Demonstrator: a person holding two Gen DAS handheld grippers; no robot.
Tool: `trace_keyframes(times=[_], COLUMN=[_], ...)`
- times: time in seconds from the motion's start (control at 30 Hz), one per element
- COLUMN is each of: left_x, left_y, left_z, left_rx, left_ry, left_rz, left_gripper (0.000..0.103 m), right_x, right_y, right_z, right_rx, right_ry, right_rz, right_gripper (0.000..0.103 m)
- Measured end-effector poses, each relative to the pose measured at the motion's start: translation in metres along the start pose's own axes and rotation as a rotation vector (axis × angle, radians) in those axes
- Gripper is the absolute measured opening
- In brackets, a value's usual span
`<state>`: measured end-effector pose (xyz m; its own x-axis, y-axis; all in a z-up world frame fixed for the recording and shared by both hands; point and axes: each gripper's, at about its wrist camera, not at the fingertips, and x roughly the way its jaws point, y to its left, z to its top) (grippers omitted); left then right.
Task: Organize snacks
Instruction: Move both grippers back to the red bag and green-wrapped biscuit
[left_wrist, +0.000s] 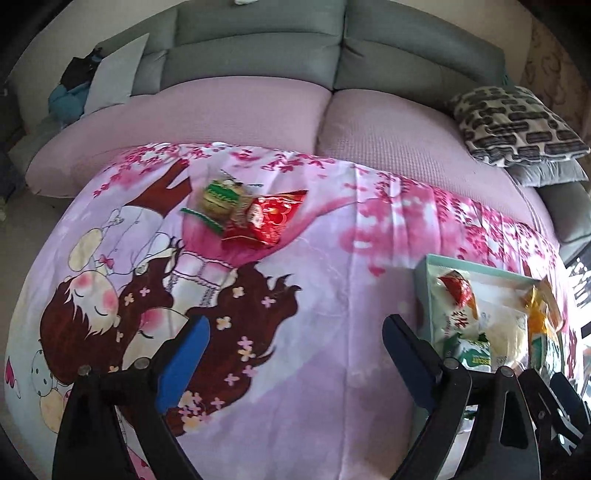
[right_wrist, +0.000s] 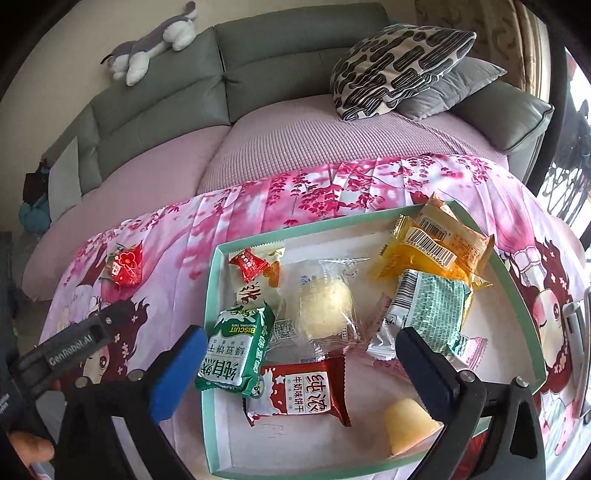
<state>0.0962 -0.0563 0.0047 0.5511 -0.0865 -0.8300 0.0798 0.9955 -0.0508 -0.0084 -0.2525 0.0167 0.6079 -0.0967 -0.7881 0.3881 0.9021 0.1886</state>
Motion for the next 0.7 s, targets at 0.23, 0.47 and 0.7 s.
trace_keyframes(times=[0.23, 0.47, 0.7], left_x=[0.000, -0.003, -0.008], left_y=[0.014, 0.029, 0.055], left_z=[0.003, 0.007, 0.013], left_rx=[-0.040, -0.069, -0.125], left_ry=[-0.015, -0.058, -0.119], left_rz=[0.018, 0.034, 0.054], left_gripper=[0.095, 0.095, 0.095], right_x=[0.002, 0.003, 0.004], right_y=[0.004, 0.010, 0.032], right_z=[-0.001, -0.001, -0.002], right_rx=[-0.020, -0.034, -0.069], right_ry=[-0.005, -0.008, -0.030], right_rz=[-0.008, 0.001, 0.060], right_gripper=[0.103, 0.103, 0.103])
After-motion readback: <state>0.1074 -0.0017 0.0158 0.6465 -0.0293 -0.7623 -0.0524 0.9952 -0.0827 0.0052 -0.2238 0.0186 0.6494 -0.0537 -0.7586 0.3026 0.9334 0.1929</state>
